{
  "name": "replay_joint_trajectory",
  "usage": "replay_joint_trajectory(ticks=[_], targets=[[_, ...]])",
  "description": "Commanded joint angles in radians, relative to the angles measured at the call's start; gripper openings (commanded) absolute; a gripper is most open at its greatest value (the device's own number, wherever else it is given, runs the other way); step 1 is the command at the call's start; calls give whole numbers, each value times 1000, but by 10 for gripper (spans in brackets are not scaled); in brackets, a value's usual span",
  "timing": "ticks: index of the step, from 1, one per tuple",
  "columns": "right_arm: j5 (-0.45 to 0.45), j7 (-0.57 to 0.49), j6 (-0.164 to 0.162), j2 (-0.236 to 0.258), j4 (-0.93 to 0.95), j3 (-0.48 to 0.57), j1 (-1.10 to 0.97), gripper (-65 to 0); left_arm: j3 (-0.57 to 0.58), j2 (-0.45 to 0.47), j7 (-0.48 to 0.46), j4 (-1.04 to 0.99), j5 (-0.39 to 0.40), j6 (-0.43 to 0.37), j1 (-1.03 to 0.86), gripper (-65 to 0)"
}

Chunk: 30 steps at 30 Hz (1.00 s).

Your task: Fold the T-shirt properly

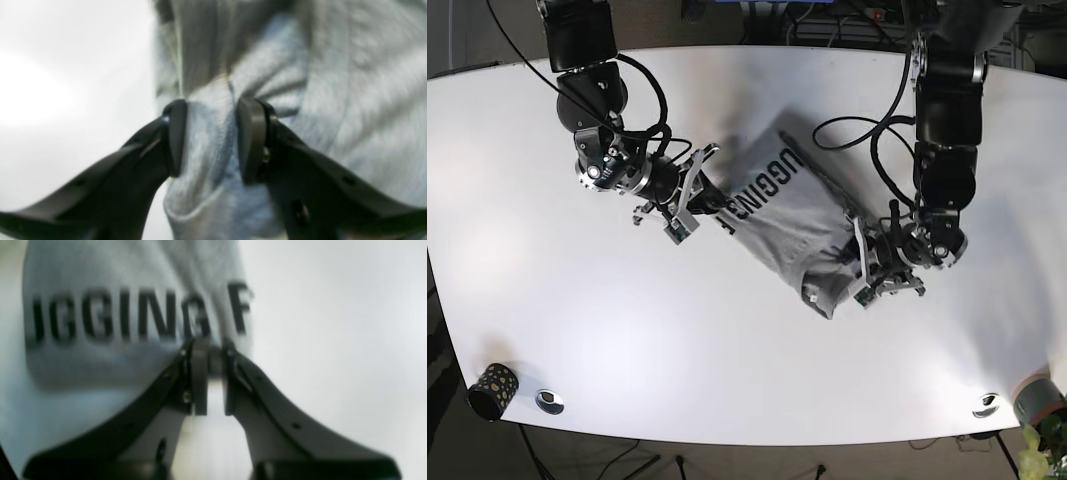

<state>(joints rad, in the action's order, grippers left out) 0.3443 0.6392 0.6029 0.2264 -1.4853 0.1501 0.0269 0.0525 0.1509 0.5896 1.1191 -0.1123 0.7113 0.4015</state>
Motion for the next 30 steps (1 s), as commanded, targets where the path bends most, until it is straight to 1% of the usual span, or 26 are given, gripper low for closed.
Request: replay_joint_trajectory(ticks=[1, 3, 4, 6, 8, 10, 12, 14, 17, 20, 22, 23, 26, 28, 30], targets=[[6, -9, -1, -26, -18, -4, 1, -590, -4, 8, -12, 16, 7, -13, 57, -419], [6, -9, 1, -55, -18, -2, -9, -590, -6, 8, -10, 17, 7, -13, 93, -419], [6, -9, -1, -68, -18, 15, -11, -590, -7, 8, -10, 25, 7, -13, 106, -419], [6, -9, -7, -83, -18, 92, -11, -590, -9, 9, -10, 74, 7, -13, 115, -419], [6, -9, -7, -88, -18, 147, -8, -590, -10, 29, -9, 125, 7, -13, 115, -419], [11, -9, -8, -97, -19, 181, -5, -591, -10, 46, -9, 192, 7, -13, 113, -419], [16, -9, -8, -115, -19, 182, -2, -591, -12, 49, -4, 232, 7, -13, 99, -419], [6, -9, -8, -124, -47, 150, 8, -591, -27, 68, 23, 292, 7, -13, 64, -419], [6, 12, -8, -120, -64, 82, 32, -591, -73, 75, 69, 375, 7, -13, 7, -419], [6, 54, -7, -118, -61, -16, 89, -590, -119, 71, 76, 441, 7, -13, -65, -419], [6, 61, -7, -106, -44, -51, 117, -588, -144, 71, 76, 473, 7, -13, -108, -419], [6, 64, -7, -84, -22, -57, 138, -588, -162, 69, 76, 496, 7, -13, -137, -419], [6, 63, -5, -49, 71, -37, 199, -588, -190, 42, 71, 545, 7, -13, -198, -419], [6, 55, -2, -43, 143, -22, 224, -590, -227, 19, 73, 582, 6, -13, -233, -419], [6, 23, -1, -45, 194, -1, 230, -590, -268, -9, 71, 609, 6, -13, -263, -419]])
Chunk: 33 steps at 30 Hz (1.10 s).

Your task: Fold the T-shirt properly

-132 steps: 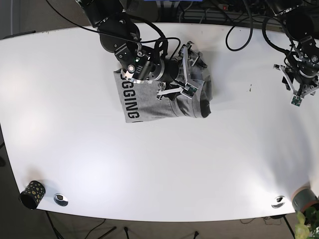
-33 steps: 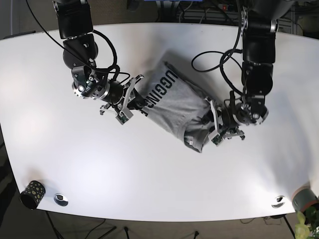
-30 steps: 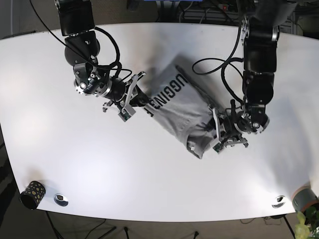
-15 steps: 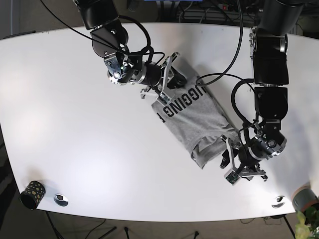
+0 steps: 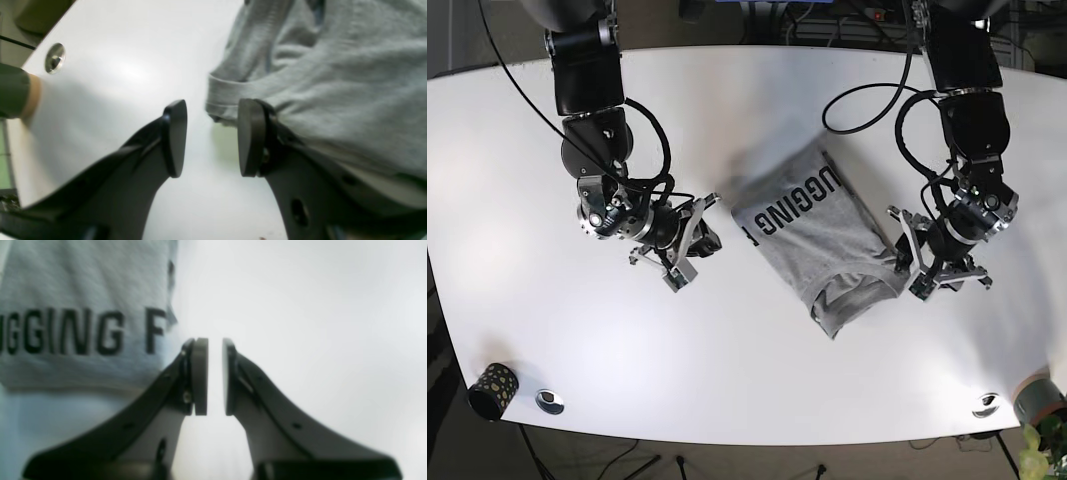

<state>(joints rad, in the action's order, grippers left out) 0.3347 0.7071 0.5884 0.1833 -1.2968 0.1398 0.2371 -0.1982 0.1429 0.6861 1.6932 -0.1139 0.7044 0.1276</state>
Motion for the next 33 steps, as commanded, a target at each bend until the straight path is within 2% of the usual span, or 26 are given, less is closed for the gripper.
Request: replay_joint_trajectory(ticks=[1, 7, 10, 15, 19, 21, 25, 26, 29, 33], targets=[[16, -60, 11, -1, 18, 28, 20, -590, -37, -19, -27, 44, 6, -6, 4, -419], [27, -79, 8, -9, 13, 140, -15, -591, -125, -113, -26, 84, 6, -6, -1, -419], [16, -77, 6, -52, -40, 159, -57, -591, -129, -139, -27, 89, 6, -6, -1, -417], [16, -77, 2, -100, -73, 240, -98, -591, -128, -165, -27, 86, 6, -82, 2, -414], [17, -77, -78, -143, -79, 332, -117, -591, -119, -182, -27, 81, 4, -118, 2, -404], [24, -77, -104, -147, -82, 370, -118, -591, -90, -182, -27, 81, 4, -145, -3, -354], [27, -77, -114, -137, -135, 380, -124, -591, -16, -180, -30, 80, 4, -256, -24, -228], [27, -77, -114, -118, -146, 380, -124, -591, 7, -179, -33, 77, 4, -279, -27, -207], [27, -77, -114, -83, -166, 380, -124, -591, 56, -177, -76, 35, 4, -312, -38, -189], [27, -77, -114, -49, -165, 378, -117, -591, 62, -176, -139, -66, 4, -315, -44, -187]])
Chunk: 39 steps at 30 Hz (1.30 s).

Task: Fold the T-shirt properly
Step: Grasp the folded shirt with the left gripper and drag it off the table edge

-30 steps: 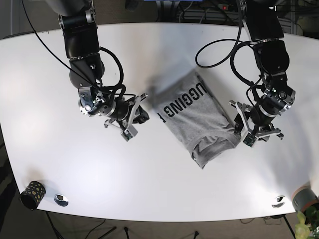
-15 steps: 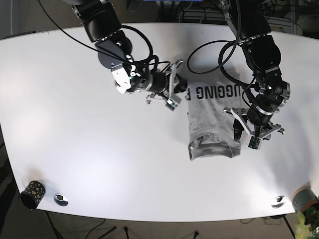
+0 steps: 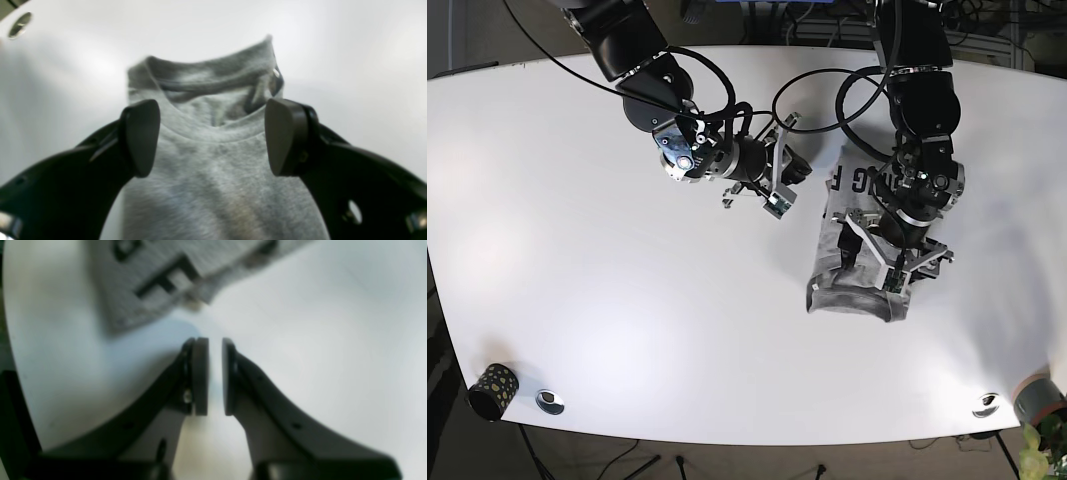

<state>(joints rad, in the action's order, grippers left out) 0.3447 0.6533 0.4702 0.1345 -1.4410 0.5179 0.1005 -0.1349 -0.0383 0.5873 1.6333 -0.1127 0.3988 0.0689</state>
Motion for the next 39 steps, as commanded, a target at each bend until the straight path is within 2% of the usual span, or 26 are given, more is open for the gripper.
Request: replay_joint_trajectory(ticks=[1, 9, 15, 22, 24, 34, 36, 39], targets=[[17, -25, 5, 6, -20, 0, 20, -591, -1, 5, -60, -37, 3, -11, 15, -189], [18, -23, 11, 11, -19, -147, 5, -591, -7, 58, -180, -308, 3, -11, 15, -190], [18, -23, 12, 11, -34, -210, -6, -591, -9, 165, -249, -534, 8, -13, 19, -190], [18, 15, 12, 14, -83, -235, -8, -591, -105, 331, -254, -640, 9, -5, 19, -187], [18, 21, 12, 12, -109, -236, -9, -591, -128, 415, -254, -677, 9, 9, 21, -187], [18, 21, 12, 12, -159, -236, -12, -591, -150, 661, -266, -853, 9, 91, 61, -190], [17, 21, 12, 12, -165, -236, -14, -591, -150, 693, -283, -891, 9, 104, 76, -190], [12, 21, 12, 14, -194, -236, -20, -591, -148, 742, -364, -971, 9, 122, 95, -187]])
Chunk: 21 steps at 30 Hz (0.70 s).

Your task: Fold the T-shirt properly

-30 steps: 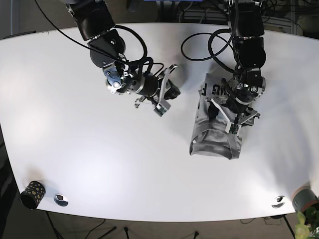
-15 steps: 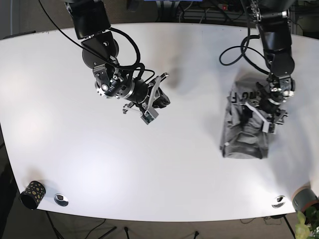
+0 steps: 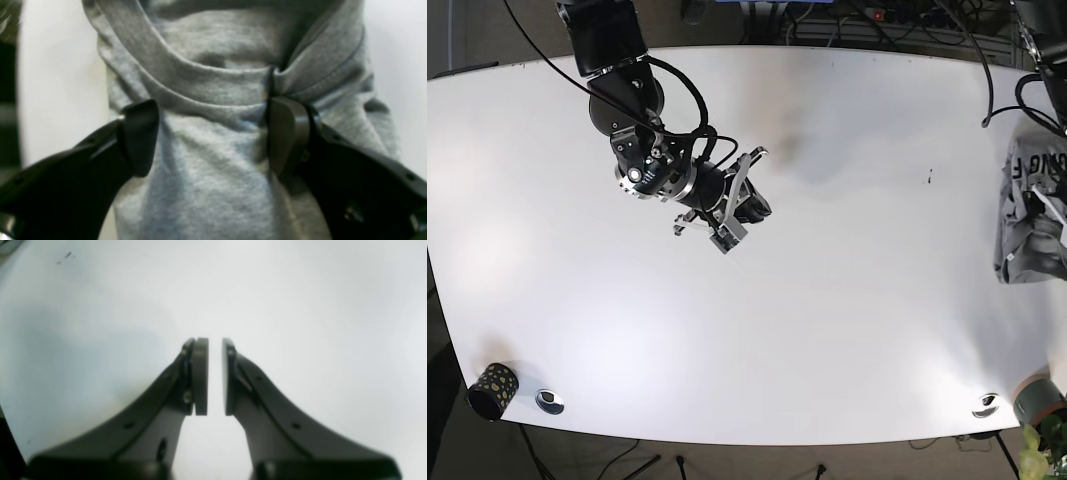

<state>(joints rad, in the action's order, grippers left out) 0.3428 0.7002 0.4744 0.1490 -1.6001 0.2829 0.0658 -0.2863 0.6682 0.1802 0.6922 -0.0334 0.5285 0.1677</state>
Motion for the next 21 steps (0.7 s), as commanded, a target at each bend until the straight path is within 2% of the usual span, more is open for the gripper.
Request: replay_joint_trajectory(ticks=[1, 3, 8, 10, 14, 17, 21], targets=[[11, -26, 8, -1, -39, -1, 10, -591, 6, 51, 25, -55, -72, -6, -3, -186], [9, -26, 8, -1, -50, -1, 6, -591, 9, 86, -18, -108, -72, -1, 8, -186], [9, -26, 8, 14, -73, -1, -2, -591, 9, 137, -31, -131, -72, 0, 43, -186], [9, -26, 7, 24, -73, 0, -7, -591, 3, 158, -32, -118, -67, 28, 49, -190], [8, -32, 5, 24, -72, 0, -7, -591, -4, 164, -31, 11, -67, 91, 88, -192], [8, -34, 4, 25, -72, 0, -7, -591, -43, 157, -29, 134, -67, 112, 48, -192], [2, -38, 2, 47, -72, -6, -1, -591, -95, 91, -26, 314, -70, 112, -6, -192]])
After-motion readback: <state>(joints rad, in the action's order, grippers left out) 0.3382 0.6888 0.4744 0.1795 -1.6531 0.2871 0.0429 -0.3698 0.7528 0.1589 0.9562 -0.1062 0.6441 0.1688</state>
